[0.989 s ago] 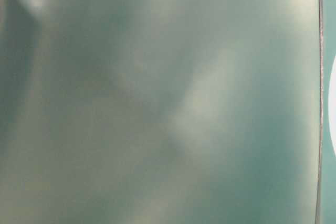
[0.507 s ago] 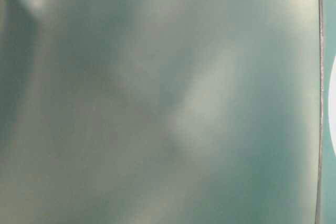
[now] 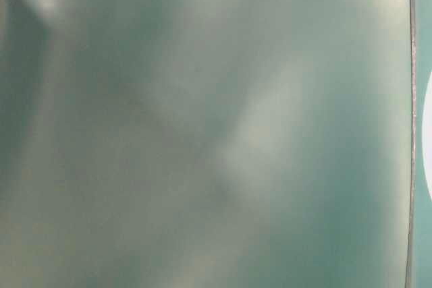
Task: Scoop the yellow hexagonal prism block from the bowl with a spoon using the right arm.
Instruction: 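Lift the spoon and carry it up over the white bowl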
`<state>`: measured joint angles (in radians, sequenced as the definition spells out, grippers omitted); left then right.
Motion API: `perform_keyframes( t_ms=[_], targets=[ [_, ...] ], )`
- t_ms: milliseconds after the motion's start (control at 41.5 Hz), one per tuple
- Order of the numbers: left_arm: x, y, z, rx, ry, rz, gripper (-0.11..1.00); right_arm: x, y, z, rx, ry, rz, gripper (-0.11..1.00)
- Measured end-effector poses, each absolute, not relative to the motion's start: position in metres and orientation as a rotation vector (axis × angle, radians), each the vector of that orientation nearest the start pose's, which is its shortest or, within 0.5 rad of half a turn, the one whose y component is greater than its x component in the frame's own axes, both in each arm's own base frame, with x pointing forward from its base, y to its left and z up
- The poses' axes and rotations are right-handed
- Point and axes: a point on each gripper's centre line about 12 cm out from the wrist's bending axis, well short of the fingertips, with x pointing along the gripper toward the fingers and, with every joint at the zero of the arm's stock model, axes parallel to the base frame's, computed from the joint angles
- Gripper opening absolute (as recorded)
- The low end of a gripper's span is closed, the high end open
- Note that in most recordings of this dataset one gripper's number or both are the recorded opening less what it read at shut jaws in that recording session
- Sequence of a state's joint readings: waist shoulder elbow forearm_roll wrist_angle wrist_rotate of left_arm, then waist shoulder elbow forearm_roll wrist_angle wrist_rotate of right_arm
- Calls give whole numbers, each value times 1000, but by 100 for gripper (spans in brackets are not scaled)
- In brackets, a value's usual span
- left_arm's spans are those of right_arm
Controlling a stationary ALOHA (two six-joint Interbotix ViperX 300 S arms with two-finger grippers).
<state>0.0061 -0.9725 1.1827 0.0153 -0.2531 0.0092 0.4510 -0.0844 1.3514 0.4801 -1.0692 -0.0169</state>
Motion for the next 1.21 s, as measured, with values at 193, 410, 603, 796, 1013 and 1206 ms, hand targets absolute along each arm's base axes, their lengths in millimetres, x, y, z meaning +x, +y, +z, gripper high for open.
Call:
perform_keyframes(
  t_ms=[193, 410, 603, 796, 1013, 1206],
  targets=[
    [198, 1, 285, 23, -18, 2, 0, 234, 48, 138, 149, 247, -17, 25],
    [198, 1, 282, 21, 5, 3, 0, 246, 32, 156, 164, 329, -55, 25],
    [198, 1, 282, 24, 6, 3, 0, 262, 13, 175, 163, 403, -88, 25],
    [199, 1, 280, 23, 12, 3, 0, 279, 1, 192, 168, 523, -75, 25],
    [199, 1, 281, 26, 12, 2, 0, 298, -12, 214, 178, 608, -54, 25],
    [199, 1, 281, 24, 12, 3, 0, 314, -26, 217, 198, 687, -65, 25]
  ],
)
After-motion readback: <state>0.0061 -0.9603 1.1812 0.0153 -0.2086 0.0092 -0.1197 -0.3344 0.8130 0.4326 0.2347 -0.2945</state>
